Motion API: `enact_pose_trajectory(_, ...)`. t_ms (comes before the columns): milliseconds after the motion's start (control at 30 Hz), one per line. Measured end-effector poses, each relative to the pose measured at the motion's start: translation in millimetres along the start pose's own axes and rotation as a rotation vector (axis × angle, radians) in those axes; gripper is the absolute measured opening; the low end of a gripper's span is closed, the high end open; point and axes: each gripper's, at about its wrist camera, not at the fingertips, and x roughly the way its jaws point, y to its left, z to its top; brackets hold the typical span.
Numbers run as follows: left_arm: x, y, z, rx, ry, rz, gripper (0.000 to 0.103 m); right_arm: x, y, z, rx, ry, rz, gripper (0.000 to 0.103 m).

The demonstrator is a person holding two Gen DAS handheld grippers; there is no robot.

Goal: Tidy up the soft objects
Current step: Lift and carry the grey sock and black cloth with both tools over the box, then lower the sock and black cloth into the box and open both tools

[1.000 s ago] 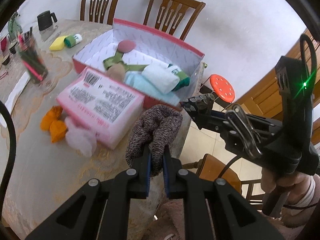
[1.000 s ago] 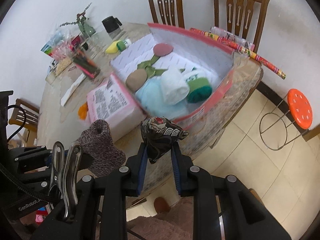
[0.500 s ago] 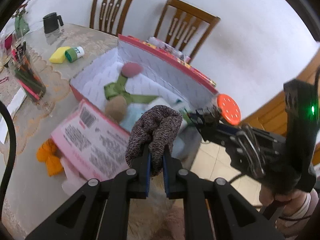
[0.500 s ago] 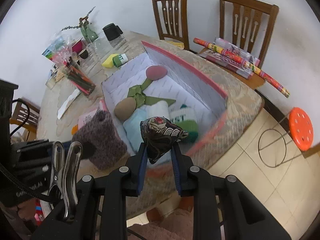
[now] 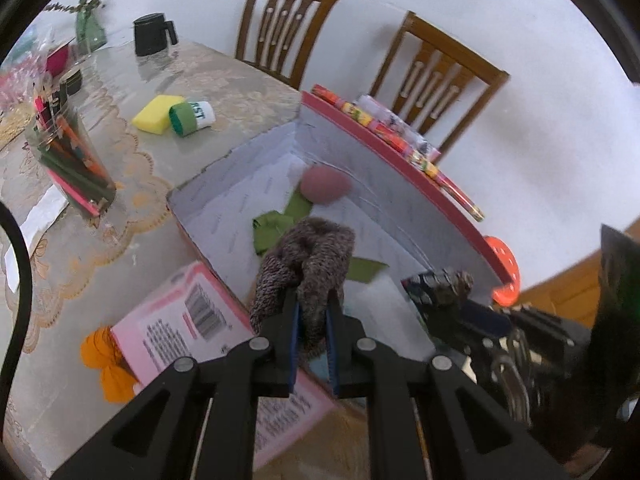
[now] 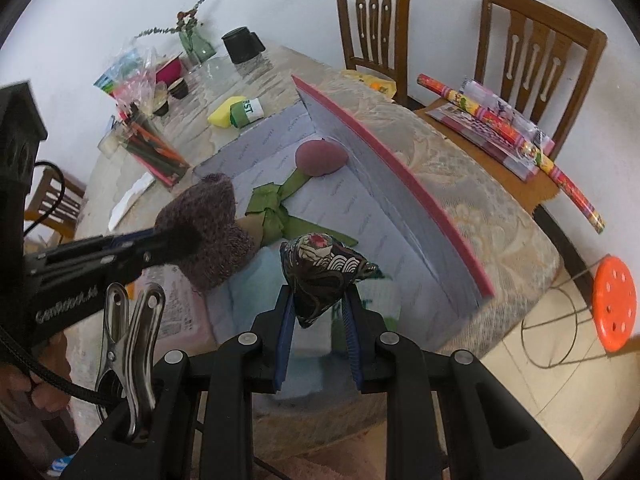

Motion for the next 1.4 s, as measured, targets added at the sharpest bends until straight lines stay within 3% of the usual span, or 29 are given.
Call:
enact_pose_trajectory(300,22.5,-1.1,12.3,-0.009,0.003,0.056,0.011,18.3,-2.9,5.3,-0.045,0.023,-0.014,0.025)
enact_pose_trajectory(567,22.9,-4.8,16.6,-0.014,-0.003,0.054,0.034,19.4,-8.4,7.6,-0.031,0.02,0.003,0.025)
enact_pose_trajectory(733,19.2,-8.3,17.6,-0.006,0.0,0.065,0.037,17.7,-8.3,7.3,-0.024,0.011,0.008,0.026)
enact_pose_trajectory(867,13.0,-9.2,17.5,-0.007,-0.012,0.082,0.042,12.6,-7.2,6.6,-0.023,-0.014,-0.001,0.034)
enact_pose_trajectory(1400,-8.9,-3.8,5.7,-0.026,-0.032,0.102,0.044,1.9,-1.2,1.8,-0.033,-0.046,-0.006,0.037)
